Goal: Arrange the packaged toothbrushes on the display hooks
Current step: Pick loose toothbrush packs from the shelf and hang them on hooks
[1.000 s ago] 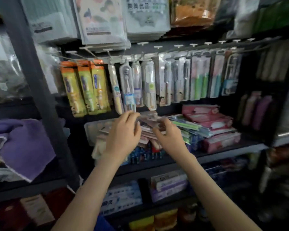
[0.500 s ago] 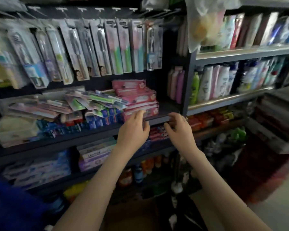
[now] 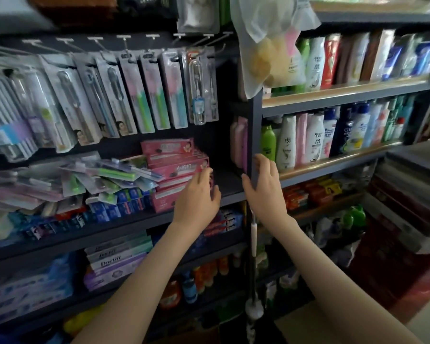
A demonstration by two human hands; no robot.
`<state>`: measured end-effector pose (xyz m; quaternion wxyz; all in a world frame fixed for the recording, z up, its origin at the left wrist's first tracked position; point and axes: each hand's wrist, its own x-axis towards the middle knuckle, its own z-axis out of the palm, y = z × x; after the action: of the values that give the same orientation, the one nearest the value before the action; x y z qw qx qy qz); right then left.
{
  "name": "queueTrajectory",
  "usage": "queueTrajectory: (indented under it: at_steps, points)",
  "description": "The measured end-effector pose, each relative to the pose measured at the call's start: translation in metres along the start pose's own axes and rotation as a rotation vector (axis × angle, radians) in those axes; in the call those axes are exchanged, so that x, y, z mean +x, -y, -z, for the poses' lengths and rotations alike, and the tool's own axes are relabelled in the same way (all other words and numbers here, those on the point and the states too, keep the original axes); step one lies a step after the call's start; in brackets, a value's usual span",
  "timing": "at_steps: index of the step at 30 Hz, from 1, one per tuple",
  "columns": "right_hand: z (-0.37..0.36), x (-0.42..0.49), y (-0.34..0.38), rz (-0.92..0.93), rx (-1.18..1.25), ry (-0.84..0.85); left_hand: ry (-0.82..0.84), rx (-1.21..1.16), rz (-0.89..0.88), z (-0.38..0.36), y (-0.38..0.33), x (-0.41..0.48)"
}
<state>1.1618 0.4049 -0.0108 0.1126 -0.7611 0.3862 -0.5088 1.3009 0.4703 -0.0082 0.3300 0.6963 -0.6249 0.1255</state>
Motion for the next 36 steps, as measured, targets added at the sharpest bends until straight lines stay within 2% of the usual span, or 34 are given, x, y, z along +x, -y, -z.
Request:
queueTrajectory:
  at_steps: [5, 11, 17, 21, 26, 31, 36]
  points:
    - [-0.022, 0.079, -0.013, 0.101, -0.102, -0.134, -0.096, 0.049, 0.020, -0.015, 0.015, 0.068]
    - [-0.060, 0.155, -0.032, 0.224, -0.431, -0.221, -0.155, 0.119, 0.027, -0.027, 0.034, 0.148]
    - [-0.088, 0.187, -0.083, 0.516, -0.671, -0.245, -0.134, 0.169, 0.123, -0.051, 0.046, 0.216]
    - [-0.098, 0.202, -0.106, 0.502, -0.707, -0.298, -0.111, 0.248, 0.154, -0.072, 0.059, 0.248]
    - [-0.111, 0.213, -0.121, 0.603, -0.727, -0.408, -0.162, 0.276, 0.164, -0.103, 0.073, 0.280]
    - [-0.118, 0.214, -0.124, 0.563, -0.779, -0.459, -0.260, 0.278, 0.178, -0.134, 0.088, 0.302]
    - [-0.118, 0.214, -0.121, 0.551, -0.786, -0.492, -0.240, 0.215, 0.196, -0.151, 0.095, 0.313]
